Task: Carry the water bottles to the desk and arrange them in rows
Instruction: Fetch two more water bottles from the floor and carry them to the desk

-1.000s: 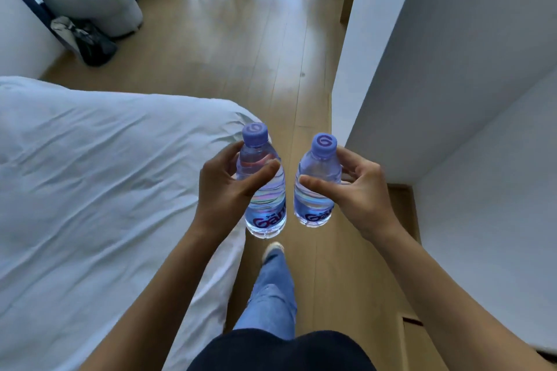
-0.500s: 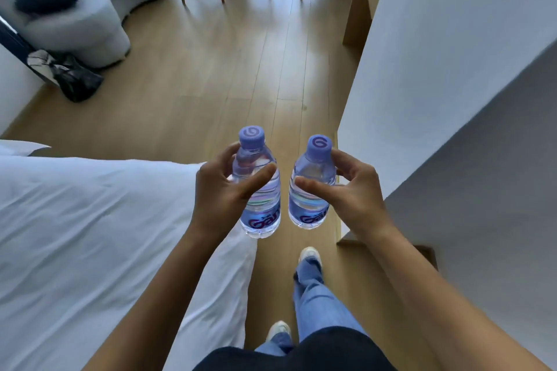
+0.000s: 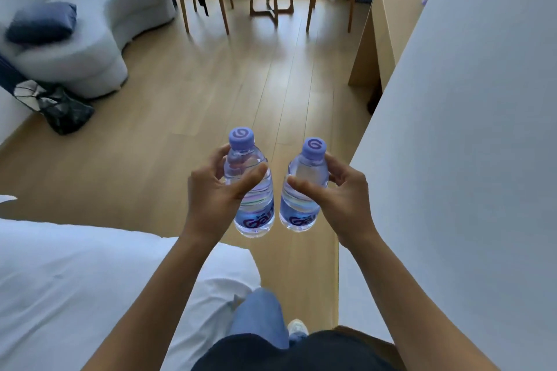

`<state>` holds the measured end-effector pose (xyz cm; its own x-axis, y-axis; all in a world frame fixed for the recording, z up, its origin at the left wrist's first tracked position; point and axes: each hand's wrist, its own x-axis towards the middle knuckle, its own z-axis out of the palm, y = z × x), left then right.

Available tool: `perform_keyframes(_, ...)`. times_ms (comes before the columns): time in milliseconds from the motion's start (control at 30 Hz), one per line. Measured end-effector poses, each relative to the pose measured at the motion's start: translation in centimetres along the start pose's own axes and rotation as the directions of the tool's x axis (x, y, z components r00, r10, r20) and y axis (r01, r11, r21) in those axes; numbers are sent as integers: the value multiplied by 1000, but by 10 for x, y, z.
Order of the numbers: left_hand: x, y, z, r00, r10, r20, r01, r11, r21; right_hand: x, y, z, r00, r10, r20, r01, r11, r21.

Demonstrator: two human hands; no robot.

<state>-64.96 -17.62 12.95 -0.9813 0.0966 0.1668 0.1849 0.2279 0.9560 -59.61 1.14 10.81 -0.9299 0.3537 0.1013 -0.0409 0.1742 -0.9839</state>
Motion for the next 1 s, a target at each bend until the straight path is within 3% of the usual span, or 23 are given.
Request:
perform_keyframes(267, 166, -39, 42, 993, -15, 121, 19, 999, -39, 152, 32, 20, 996, 62, -67, -61, 998, 16)
perform_keyframes(667, 436, -57, 95, 959, 74, 274, -75, 997, -9, 396, 40, 44, 973, 94, -210, -95, 995, 3)
perform_keyframes(1000, 629, -62, 220, 925, 124, 360, -123, 992, -28, 595, 75, -3, 944, 127, -305, -134, 991, -2)
